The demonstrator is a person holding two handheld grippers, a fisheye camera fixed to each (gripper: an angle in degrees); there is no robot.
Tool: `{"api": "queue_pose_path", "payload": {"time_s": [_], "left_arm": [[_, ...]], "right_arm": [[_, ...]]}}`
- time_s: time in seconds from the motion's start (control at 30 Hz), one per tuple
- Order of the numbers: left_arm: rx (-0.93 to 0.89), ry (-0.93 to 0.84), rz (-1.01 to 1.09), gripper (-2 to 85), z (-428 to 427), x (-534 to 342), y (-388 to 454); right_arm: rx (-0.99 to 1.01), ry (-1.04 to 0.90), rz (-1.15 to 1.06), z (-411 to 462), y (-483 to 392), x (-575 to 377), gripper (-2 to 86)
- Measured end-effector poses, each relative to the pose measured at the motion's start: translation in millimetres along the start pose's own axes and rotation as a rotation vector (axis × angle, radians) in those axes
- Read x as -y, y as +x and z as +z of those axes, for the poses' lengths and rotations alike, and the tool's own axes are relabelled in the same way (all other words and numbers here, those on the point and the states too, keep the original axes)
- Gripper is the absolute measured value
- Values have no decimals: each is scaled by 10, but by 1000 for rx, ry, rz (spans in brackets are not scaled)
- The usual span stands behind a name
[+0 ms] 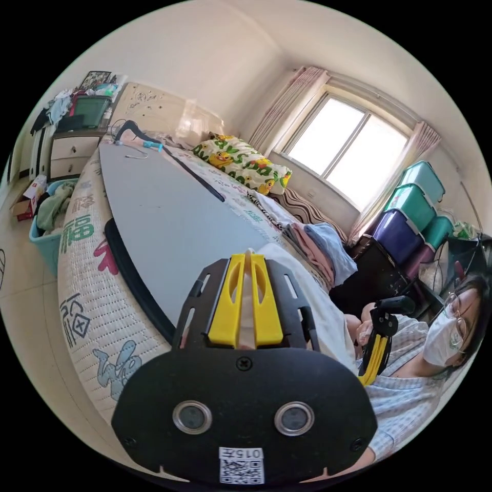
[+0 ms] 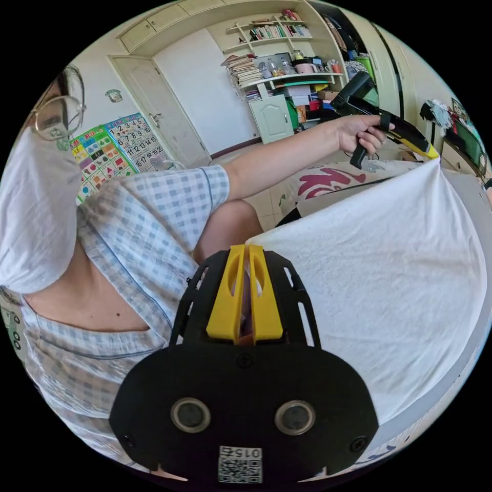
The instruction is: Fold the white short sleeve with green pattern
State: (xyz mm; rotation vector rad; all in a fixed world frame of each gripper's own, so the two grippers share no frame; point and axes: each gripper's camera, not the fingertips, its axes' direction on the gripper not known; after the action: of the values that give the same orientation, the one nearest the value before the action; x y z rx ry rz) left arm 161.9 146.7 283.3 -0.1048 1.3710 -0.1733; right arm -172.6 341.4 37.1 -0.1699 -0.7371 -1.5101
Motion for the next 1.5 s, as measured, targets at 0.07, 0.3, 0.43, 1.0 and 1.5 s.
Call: {"api": "queue_pose_path", "payload": {"time_s": [0.07, 0.3, 0.43, 1.0, 1.5], "left_arm": [[-48, 40, 30, -1, -165, -93, 11], [163, -309, 28, 3, -8, -620, -150], [214, -317, 22, 13, -88, -700, -62], [330, -77, -69, 74, -817, -501, 647], [396, -392, -23, 48, -73, -157, 1102]], "right_arm": [[-10, -23, -30, 48, -32, 102, 2], [101, -202, 67, 659, 420, 220, 4], [161, -170, 104, 661, 512, 252, 8], [-497, 329, 148, -595, 545, 422, 65], [-881, -73, 374, 95, 2120, 1042, -9]]}}
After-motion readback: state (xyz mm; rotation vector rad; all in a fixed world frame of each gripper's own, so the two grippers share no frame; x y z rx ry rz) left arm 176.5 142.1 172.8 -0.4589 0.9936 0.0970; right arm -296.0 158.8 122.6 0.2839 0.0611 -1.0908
